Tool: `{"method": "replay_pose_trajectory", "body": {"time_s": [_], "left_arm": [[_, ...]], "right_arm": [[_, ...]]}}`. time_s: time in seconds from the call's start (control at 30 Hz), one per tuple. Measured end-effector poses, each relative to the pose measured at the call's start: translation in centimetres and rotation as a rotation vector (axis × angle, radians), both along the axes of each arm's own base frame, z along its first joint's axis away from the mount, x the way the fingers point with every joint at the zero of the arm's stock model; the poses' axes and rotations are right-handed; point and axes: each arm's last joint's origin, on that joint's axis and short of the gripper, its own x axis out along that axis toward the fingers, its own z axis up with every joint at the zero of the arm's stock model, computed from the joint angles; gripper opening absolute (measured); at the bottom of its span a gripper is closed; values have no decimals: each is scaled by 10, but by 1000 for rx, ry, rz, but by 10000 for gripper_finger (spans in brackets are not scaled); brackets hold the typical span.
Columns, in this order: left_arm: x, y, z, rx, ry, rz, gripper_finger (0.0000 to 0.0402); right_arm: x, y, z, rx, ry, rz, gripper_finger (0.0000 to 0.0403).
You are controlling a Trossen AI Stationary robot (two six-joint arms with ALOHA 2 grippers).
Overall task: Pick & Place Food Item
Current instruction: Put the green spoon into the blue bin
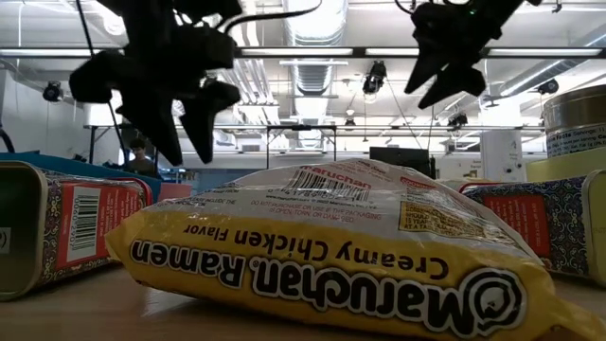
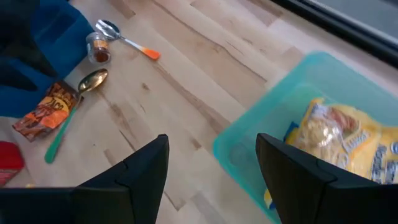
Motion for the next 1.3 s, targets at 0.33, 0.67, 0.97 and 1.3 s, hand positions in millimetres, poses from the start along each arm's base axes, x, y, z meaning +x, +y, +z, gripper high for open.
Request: {"method": "replay_pose_trajectory", "body": {"time_s": [0.33, 0.67, 0.97, 1.3], "left_arm": [[24, -4, -18, 50, 50, -253, 222], [25, -5, -25, 70, 51, -403, 203], [23, -5, -37, 60, 12, -420, 152], [12, -2, -56, 90, 37, -408, 150]], "right_arm": [[-14, 4, -15, 19, -92, -24, 237], [-15, 4, -22, 34, -85, -25, 237], [-15, 4, -22, 33, -85, -21, 237], [-13, 11, -22, 43, -92, 3, 237]]}}
